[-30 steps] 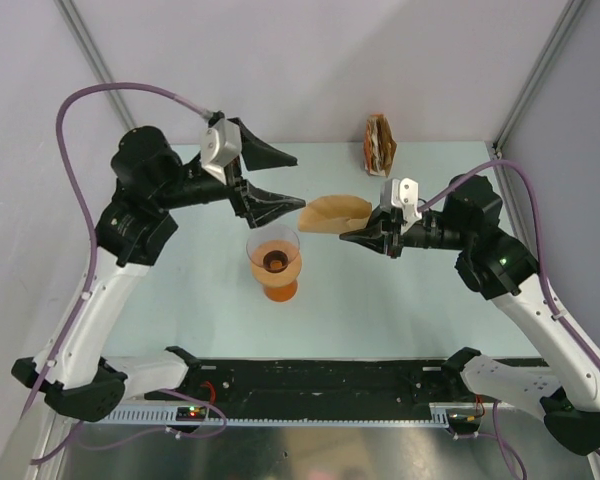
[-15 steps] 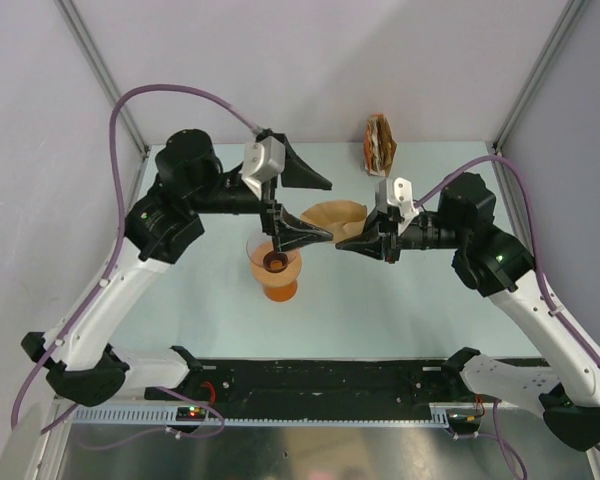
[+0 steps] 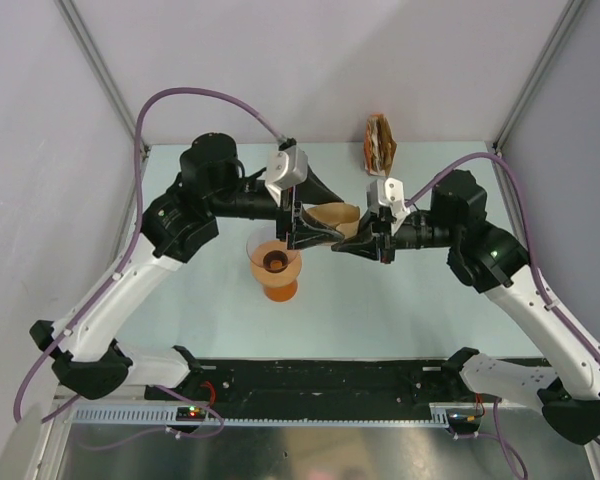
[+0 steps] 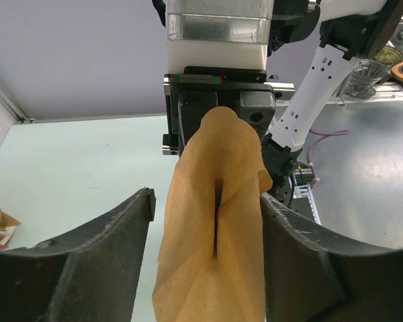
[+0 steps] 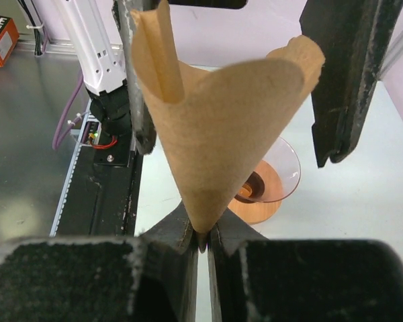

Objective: Place the coffee filter in the dripper

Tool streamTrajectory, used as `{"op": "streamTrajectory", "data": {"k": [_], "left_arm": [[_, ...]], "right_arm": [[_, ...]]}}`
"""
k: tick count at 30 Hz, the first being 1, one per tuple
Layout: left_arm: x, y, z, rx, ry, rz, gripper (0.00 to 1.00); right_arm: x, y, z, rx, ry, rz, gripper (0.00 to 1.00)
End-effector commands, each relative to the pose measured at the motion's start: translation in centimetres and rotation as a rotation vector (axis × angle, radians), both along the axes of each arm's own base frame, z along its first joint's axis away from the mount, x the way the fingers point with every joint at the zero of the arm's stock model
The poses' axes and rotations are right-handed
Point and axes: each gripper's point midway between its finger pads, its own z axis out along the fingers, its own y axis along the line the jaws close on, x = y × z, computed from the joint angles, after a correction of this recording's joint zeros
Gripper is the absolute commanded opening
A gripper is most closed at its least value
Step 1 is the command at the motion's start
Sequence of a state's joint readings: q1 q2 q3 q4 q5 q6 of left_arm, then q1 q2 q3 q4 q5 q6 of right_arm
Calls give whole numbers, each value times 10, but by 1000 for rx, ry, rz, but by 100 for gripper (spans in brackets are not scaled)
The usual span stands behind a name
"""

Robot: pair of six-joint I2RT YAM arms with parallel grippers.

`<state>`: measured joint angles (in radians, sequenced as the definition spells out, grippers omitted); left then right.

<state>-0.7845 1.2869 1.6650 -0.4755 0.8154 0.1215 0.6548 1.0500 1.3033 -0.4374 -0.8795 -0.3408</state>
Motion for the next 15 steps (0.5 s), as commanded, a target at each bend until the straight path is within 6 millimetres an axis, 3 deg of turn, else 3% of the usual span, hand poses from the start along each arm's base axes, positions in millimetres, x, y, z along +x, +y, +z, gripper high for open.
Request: {"op": "streamTrajectory", "data": {"k": [1,6,9,12,15], "left_arm": [[-7,-1,11,-26,-37,-37,57],[-10,1,14,-30,-48,-42,23],[-9,2,15,-33,-46,-28,6],[-7,4,15,-33,-42,-7,1],[-5,5,12,-27,-39,10,0]], "right_arm": [[0,1,16,22,-24,-5,11],[0,1,15,18,-8,-14,15],[2,-2,15,15,1,-41,30],[7,-9,18,21,20,-97,45],[11,-18,24,35,22,-146,47]]}}
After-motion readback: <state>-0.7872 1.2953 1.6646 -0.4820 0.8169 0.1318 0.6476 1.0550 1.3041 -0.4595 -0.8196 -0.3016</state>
